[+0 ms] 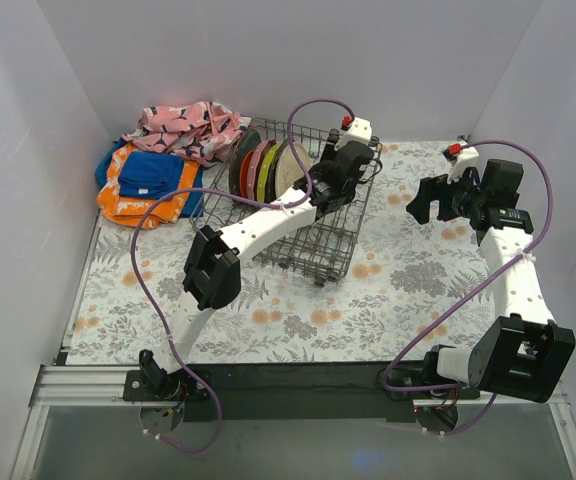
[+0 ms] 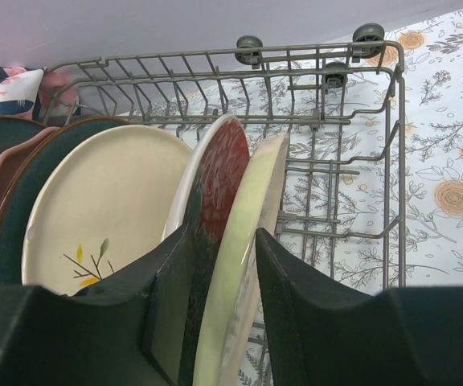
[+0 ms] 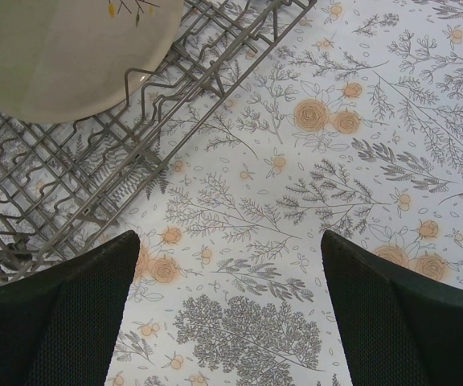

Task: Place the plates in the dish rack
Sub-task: Insert the plate into the dish rack

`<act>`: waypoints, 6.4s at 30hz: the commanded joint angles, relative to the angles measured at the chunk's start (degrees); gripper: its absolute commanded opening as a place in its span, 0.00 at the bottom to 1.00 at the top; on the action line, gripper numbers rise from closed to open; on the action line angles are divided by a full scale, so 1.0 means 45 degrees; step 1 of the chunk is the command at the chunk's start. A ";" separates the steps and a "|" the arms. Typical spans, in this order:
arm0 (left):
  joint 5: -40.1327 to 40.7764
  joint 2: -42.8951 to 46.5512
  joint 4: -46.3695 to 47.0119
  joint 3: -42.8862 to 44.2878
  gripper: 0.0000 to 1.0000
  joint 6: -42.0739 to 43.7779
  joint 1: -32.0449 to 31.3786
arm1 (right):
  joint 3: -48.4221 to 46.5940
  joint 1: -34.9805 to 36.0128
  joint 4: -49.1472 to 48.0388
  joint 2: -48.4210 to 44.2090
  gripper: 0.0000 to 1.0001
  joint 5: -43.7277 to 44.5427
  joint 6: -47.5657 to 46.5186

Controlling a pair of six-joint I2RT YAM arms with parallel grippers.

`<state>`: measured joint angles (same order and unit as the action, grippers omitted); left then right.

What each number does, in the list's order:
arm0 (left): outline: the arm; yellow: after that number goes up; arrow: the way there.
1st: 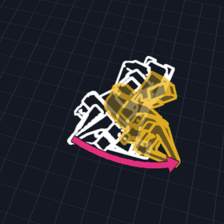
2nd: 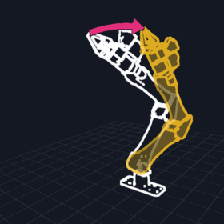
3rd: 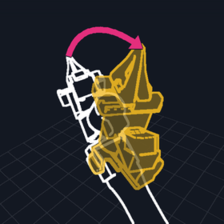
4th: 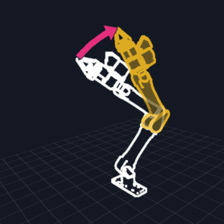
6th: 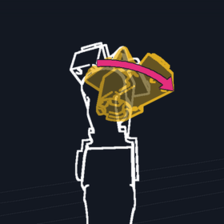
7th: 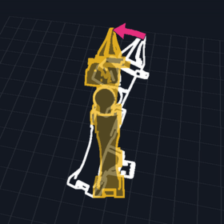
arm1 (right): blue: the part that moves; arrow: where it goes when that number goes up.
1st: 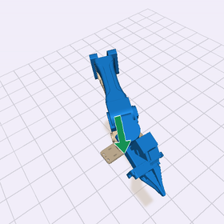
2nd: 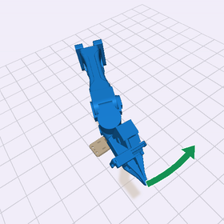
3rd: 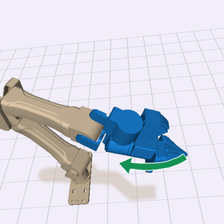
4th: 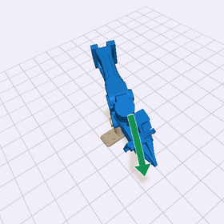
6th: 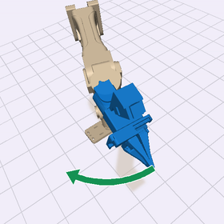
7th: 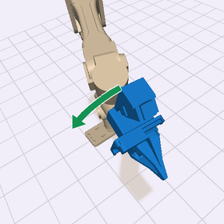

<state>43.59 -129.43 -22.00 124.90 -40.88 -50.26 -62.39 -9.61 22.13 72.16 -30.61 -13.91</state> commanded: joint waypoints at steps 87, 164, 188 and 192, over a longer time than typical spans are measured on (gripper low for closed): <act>0.0606 0.9072 -0.1927 -0.7891 0.37 -0.4918 0.0212 | -0.3459 0.2719 -0.0367 0.5312 0.49 -0.0678 0.0728; -0.1250 1.0988 -0.3158 -0.9748 0.38 -0.7341 0.0212 | -0.8323 0.6588 -0.0270 0.9492 0.66 0.0298 0.1901; -0.1445 1.0929 -0.3061 -0.9787 0.38 -0.7399 0.0212 | -0.8499 0.6978 -0.0289 0.9707 0.71 0.0767 0.1491; -0.1504 1.0871 -0.3002 -0.9787 0.38 -0.7399 0.0212 | -0.8304 0.6901 -0.0289 0.9433 0.71 0.0923 0.1451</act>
<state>36.80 -81.80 -36.73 80.99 -73.54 -49.15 -98.87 20.75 22.61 115.77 -27.05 -6.46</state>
